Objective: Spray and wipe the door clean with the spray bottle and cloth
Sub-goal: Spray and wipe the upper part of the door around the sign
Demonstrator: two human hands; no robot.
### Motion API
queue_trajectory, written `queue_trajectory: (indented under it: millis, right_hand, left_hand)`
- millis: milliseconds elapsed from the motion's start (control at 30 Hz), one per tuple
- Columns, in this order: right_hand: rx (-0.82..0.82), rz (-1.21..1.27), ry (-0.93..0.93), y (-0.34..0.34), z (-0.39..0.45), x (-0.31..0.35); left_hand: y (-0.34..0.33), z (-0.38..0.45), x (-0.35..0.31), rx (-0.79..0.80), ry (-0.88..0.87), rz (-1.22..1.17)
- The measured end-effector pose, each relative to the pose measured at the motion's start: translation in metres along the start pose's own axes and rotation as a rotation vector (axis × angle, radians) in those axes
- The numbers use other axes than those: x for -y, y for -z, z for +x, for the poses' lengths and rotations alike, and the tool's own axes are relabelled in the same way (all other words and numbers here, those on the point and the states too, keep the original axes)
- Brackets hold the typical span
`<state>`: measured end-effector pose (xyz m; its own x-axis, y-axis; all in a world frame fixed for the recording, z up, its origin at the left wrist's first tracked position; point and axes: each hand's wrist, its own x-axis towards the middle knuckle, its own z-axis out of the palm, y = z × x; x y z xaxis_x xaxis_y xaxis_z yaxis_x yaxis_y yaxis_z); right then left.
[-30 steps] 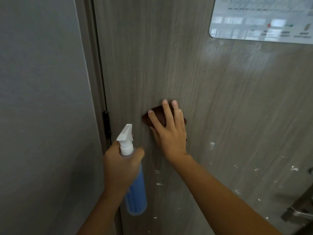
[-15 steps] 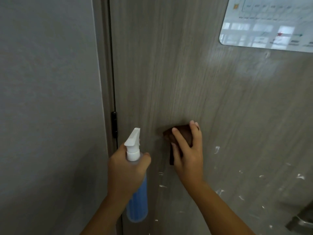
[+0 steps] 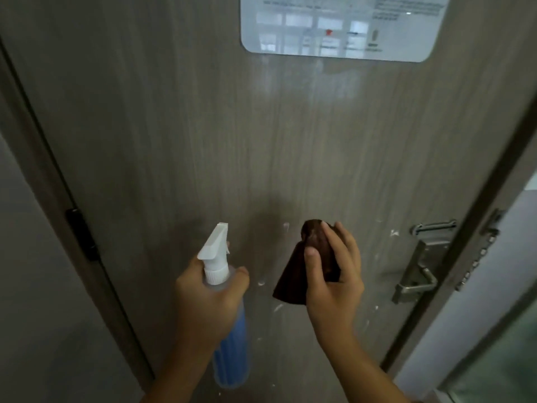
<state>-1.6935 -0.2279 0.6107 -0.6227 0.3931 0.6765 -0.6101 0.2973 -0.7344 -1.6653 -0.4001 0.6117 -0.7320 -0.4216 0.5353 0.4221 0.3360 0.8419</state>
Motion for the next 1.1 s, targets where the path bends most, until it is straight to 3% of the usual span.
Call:
queue_trajectory:
  millis: [400, 633, 967, 1100]
  right_hand:
    - [-0.028, -0.196, -0.012, 0.102, 0.014, -0.049]
    - [0.030, -0.123, -0.026, 0.167, 0.045, -0.077]
    - [0.220, -0.131, -0.050, 0.248, 0.075, -0.117]
    - [0.217, -0.131, -0.031, 0.262, 0.079, -0.122]
  left_hand:
    - [-0.094, -0.038, -0.027, 0.107, 0.029, -0.018]
    - [-0.156, -0.077, -0.047, 0.035, 0.121, 0.013]
    - [-0.230, -0.120, -0.078, -0.038, 0.056, 0.068]
    - [-0.237, -0.120, -0.080, -0.047, 0.035, 0.117]
